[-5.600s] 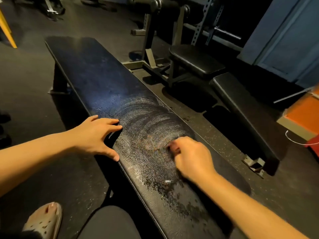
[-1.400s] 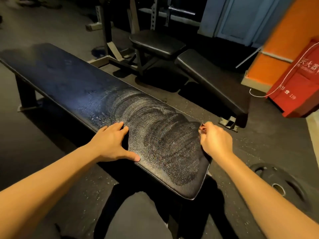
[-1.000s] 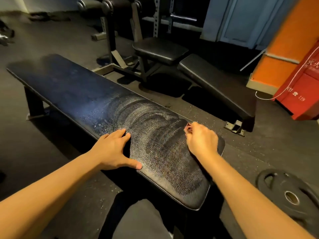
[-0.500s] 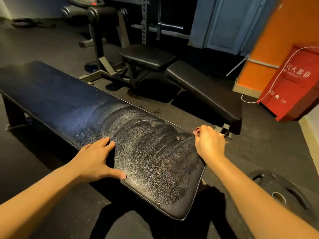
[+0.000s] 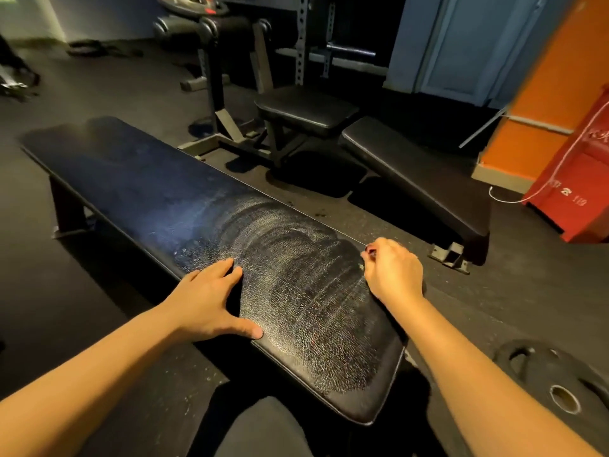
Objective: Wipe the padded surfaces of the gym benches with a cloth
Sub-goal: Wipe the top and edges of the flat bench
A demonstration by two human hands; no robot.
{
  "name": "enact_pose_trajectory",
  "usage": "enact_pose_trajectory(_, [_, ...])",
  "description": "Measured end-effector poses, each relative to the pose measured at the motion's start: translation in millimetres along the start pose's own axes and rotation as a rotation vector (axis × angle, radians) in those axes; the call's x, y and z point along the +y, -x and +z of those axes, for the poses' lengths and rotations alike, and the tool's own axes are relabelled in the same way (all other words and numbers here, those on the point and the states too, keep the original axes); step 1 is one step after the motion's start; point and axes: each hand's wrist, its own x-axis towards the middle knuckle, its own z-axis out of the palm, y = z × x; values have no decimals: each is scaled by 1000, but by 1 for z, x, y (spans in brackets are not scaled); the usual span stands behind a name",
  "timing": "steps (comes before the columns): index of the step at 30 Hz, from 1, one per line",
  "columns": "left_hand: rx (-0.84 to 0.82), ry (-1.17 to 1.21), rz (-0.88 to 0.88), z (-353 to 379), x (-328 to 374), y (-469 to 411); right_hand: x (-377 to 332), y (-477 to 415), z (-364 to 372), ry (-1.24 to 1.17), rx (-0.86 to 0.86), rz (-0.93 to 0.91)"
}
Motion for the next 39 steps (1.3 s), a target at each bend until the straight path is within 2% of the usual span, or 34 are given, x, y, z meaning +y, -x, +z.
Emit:
enact_pose_trajectory(2, [4, 6, 1, 1, -2, 0, -20, 25, 3, -53, -7, -59])
enact_pose_trajectory(5, [18, 26, 4, 3, -2, 0, -28, 78, -1, -105, -77, -313])
enact_pose_trajectory(6, [23, 29, 2, 3, -2, 0, -24, 78, -3, -99, -94, -340])
enact_pose_trajectory(7, [22, 35, -2, 3, -2, 1, -17, 66, -2, -80, -69, -311])
enact_pose_trajectory(9, [18, 56, -9, 3, -2, 1, -7, 22, 3, -19, -6, -121])
enact_pose_trajectory(11, [18, 77, -18, 4, -2, 0, -3, -9, 9, 10, -15, 31])
enact_pose_trajectory(13, [0, 72, -22, 2, -2, 0, -19, -9, 9, -28, 25, 27])
enact_pose_trajectory(15, [0, 55, -19, 3, -3, 0, -50, 31, 7, -112, -39, -102])
enact_pose_trajectory(18, [16, 34, -8, 4, -2, 0, -77, 114, -13, -206, -271, -477])
enact_pose_trajectory(20, [19, 41, -8, 5, -3, 0, -59, 130, -19, -236, -241, -602])
enact_pose_trajectory(21, [19, 47, -8, 5, -3, 0, -43, 122, -19, -234, -171, -570])
enact_pose_trajectory(23, [20, 59, -8, 3, -2, 0, -7, 81, -16, -139, -28, -352])
enact_pose_trajectory(25, [27, 72, -8, 3, -1, 1, 23, 33, -10, -65, 17, -111])
enact_pose_trajectory(27, [23, 76, -14, 3, -1, 2, 23, 10, -2, -23, 26, -6])
enact_pose_trajectory(30, [30, 48, -22, 5, -3, 1, -19, 41, 1, -62, 24, -66])
enact_pose_trajectory(33, [31, 30, -19, 5, -5, 0, -44, 116, -12, -208, -110, -373])
enact_pose_trajectory(35, [31, 39, -16, 8, -6, 0, -23, 143, -22, -259, -215, -549])
enact_pose_trajectory(36, [33, 44, -14, 9, -7, -1, -6, 145, -25, -271, -202, -601])
enact_pose_trajectory(37, [31, 46, -14, 10, -6, -1, 12, 140, -28, -257, -162, -605])
enact_pose_trajectory(39, [30, 47, -14, 10, -6, -2, 45, 106, -25, -174, -38, -485])
